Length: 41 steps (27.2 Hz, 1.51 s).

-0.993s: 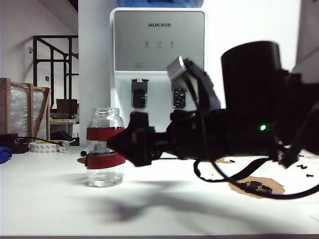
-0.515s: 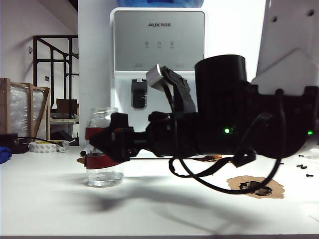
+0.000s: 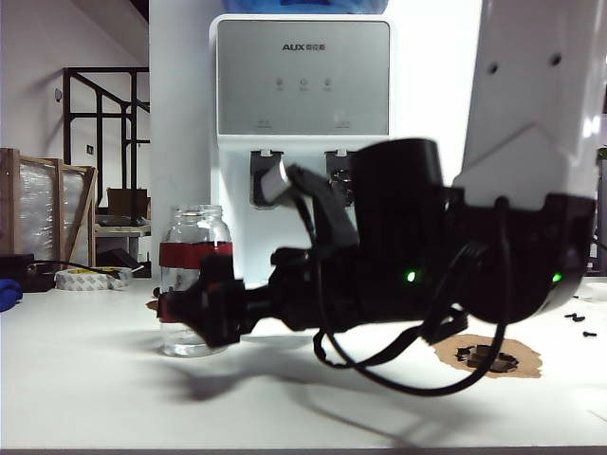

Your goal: Pick up the water bottle with two loops of red belts, then reach the front water dispenser and gently press the gray-black baffle horizontally to get a little water.

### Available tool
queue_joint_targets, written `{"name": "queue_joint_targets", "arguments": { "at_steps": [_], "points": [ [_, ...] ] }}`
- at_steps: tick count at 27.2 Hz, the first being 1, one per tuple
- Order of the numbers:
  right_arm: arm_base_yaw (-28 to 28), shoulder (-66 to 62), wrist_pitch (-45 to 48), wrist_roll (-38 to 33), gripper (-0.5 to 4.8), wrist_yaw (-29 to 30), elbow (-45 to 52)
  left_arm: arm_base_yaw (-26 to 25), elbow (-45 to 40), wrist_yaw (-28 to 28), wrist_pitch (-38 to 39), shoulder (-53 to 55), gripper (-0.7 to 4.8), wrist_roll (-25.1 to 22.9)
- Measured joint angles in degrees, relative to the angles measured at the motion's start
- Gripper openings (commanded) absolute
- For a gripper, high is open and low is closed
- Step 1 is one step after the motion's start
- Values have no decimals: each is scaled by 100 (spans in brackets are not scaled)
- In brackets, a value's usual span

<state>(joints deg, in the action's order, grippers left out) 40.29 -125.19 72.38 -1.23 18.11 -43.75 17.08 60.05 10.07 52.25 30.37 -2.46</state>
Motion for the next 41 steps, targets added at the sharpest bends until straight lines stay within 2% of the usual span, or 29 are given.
{"name": "queue_joint_targets", "arguments": {
  "at_steps": [9, 16, 22, 23, 26, 27, 29, 30, 31, 33, 38, 41],
  "points": [
    [0, -271, -33, 0, 479, -208, -332, 0, 0, 0, 4, 2, -1, -11],
    [0, -271, -28, 0, 479, -278, -404, 0, 0, 0, 391, 0, -1, -350],
    [0, -271, -39, -2, 479, -280, -409, 0, 0, -2, 415, 2, -1, -448],
    [0, -271, -52, -2, 440, -280, -409, 0, 0, -2, 415, 2, -1, -448],
    [0, -271, -72, -7, 382, -219, -411, 0, 0, -24, 415, 2, -1, -450],
    [0, -271, -72, -7, 334, -205, -411, 0, 0, -48, 415, 2, -1, -452],
    [0, -271, -76, -9, 320, -201, -415, 0, 0, -96, 415, 2, -1, -459],
    [0, -271, -76, -9, 289, -201, -415, 0, 0, -96, 415, 2, -1, -459],
    [0, -271, -76, -9, 223, -201, -415, 0, 0, -96, 415, 2, -1, -459],
    [0, -271, -70, -7, 210, -201, -415, 0, 0, -96, 415, 2, -1, -459],
    [0, -271, -68, -7, 117, -201, -415, 0, 0, -96, 415, 2, -1, -459],
    [0, -271, -63, -9, 83, -201, -415, 0, 0, -96, 413, 2, -1, -459]
  ]
}}
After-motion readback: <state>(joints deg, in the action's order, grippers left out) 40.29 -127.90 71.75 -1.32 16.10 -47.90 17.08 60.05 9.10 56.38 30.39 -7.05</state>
